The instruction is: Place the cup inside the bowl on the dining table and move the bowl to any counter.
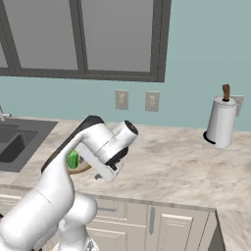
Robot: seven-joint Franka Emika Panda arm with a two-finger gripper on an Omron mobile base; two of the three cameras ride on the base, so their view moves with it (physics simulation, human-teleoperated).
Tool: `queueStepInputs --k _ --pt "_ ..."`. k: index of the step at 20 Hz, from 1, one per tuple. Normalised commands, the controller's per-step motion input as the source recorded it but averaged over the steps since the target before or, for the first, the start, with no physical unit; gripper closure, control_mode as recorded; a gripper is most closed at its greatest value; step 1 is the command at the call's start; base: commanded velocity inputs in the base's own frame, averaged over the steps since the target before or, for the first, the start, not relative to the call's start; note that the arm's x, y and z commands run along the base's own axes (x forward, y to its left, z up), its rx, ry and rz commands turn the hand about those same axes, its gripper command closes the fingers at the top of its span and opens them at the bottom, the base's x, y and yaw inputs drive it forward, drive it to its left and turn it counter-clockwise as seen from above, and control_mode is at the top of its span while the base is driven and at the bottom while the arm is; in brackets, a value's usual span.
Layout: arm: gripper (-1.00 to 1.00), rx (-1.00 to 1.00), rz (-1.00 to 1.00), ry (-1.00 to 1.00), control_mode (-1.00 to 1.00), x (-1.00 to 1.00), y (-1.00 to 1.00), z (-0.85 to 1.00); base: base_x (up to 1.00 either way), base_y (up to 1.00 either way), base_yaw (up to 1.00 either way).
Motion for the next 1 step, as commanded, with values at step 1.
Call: queueStepInputs --k 1 --pt "-1.00 -0.08 0.15 -0.10 -1.00 -0.50 0.29 0.16 0.00 0.00 0.00"
